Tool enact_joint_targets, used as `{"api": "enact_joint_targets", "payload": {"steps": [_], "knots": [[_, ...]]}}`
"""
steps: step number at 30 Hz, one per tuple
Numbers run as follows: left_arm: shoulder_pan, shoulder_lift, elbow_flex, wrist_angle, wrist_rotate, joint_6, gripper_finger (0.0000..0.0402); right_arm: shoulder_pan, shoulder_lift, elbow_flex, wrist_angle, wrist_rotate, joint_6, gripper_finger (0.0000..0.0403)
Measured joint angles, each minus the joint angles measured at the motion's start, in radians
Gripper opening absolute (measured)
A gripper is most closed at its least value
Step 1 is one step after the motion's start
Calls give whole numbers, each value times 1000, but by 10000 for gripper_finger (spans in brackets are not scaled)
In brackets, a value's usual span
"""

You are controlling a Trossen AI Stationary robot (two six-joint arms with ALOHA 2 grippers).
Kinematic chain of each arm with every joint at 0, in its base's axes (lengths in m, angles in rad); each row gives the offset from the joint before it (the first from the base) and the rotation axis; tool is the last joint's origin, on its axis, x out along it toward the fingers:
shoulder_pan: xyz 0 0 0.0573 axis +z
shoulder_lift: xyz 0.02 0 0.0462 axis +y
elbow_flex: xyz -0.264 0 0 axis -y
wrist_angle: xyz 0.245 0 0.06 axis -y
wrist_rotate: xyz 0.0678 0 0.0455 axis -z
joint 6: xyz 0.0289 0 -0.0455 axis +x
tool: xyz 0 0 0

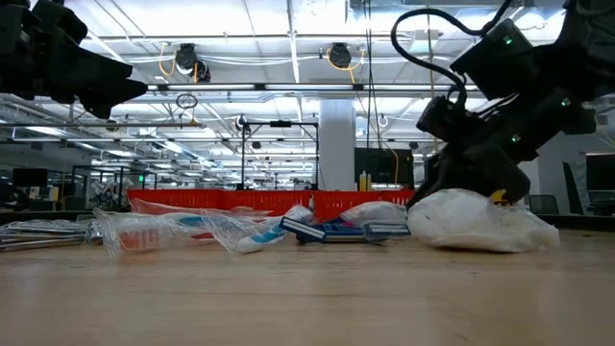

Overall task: Pick & Place Travel size toiletries
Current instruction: Put the top vanity pack into the vertical right red bin

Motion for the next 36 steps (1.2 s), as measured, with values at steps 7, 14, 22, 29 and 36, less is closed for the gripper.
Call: {"api": "enact_joint_targets", "payload": {"steps": [7, 14, 22, 29, 36], "knots": [[0, 0, 0, 0, 0, 0, 225, 1, -61, 0, 3, -19, 0, 86], [0, 0, 0, 0, 0, 0, 225, -14, -108, 0, -29, -87, -42, 7], [0, 0, 0, 0, 0, 0, 225, -43, -107, 0, -31, -94, -8, 85], [0, 0, 0, 0, 0, 0, 225, -42, -106, 0, -30, -95, 63, 163], [0, 0, 0, 0, 0, 0, 225, -39, -35, 0, 3, -96, 121, 184]]}}
